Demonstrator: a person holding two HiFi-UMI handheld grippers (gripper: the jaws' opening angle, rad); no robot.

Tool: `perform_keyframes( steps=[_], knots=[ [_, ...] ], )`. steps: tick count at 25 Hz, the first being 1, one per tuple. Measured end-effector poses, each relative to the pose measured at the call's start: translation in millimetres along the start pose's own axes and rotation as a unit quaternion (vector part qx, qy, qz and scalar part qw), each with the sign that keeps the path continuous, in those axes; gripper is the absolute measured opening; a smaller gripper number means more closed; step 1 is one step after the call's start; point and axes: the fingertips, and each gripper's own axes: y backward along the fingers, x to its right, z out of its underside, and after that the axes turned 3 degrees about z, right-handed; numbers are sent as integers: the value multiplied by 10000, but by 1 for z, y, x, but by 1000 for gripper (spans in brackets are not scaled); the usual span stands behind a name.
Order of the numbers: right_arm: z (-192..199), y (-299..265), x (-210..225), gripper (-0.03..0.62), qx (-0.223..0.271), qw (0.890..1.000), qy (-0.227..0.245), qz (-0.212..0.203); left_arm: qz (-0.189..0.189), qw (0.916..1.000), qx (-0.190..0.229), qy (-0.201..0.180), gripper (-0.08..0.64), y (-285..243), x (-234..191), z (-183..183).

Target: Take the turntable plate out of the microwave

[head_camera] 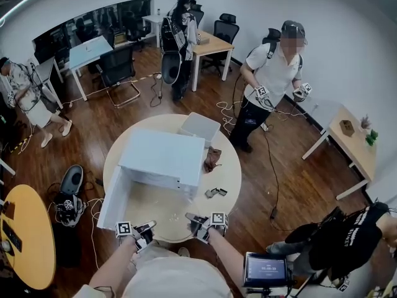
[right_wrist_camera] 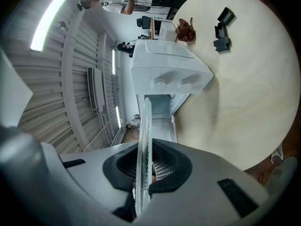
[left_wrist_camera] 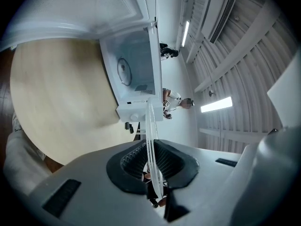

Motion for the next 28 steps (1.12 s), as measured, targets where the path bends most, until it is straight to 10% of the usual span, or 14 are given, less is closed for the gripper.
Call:
perform_keyframes(
  steps=[28],
  knots=[
    [0,-25,57,26,-35,9967,-572,575,-649,9974,12,305,38,7,-50,-15]
  ],
)
